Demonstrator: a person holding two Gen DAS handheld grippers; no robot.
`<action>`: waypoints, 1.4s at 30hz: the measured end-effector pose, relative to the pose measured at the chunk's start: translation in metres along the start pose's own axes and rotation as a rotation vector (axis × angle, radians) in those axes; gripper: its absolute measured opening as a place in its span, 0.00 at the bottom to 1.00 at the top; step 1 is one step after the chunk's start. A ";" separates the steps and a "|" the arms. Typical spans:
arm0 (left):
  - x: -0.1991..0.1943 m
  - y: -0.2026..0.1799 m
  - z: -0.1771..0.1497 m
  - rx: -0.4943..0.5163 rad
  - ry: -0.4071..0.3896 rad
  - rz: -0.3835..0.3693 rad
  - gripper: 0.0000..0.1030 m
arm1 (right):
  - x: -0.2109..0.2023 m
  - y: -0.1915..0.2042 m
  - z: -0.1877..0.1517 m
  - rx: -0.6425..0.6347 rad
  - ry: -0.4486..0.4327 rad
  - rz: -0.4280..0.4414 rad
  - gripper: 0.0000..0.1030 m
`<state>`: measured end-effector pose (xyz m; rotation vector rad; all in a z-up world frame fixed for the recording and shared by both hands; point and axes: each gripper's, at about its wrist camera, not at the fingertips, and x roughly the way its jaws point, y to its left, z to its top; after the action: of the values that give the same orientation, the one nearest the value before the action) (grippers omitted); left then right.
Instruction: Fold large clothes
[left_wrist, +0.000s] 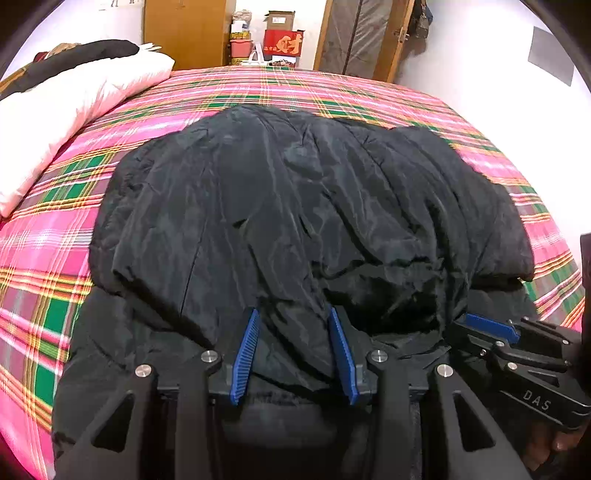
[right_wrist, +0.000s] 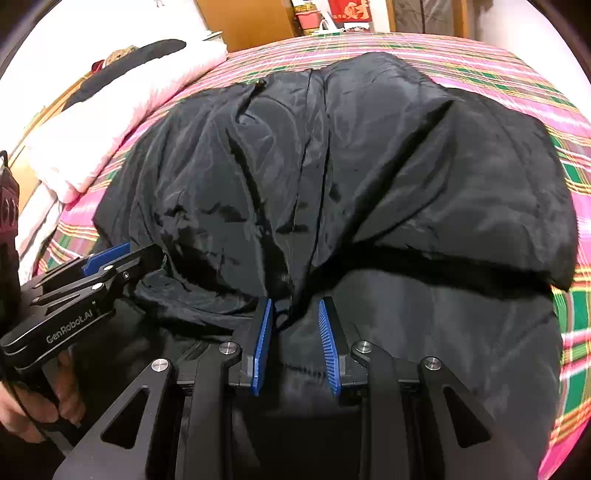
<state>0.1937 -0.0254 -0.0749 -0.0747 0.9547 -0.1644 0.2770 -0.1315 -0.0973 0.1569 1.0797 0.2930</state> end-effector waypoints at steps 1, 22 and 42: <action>-0.004 -0.001 0.000 -0.003 -0.002 0.000 0.41 | -0.006 0.000 -0.003 -0.003 -0.001 -0.001 0.30; -0.159 -0.018 -0.096 -0.019 -0.090 0.039 0.40 | -0.144 -0.034 -0.131 0.057 -0.079 -0.072 0.38; -0.153 0.048 -0.109 -0.134 -0.078 0.186 0.42 | -0.135 -0.083 -0.150 0.226 -0.057 -0.100 0.53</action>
<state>0.0230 0.0493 -0.0208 -0.1140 0.8890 0.0741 0.0984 -0.2547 -0.0758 0.3103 1.0592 0.0749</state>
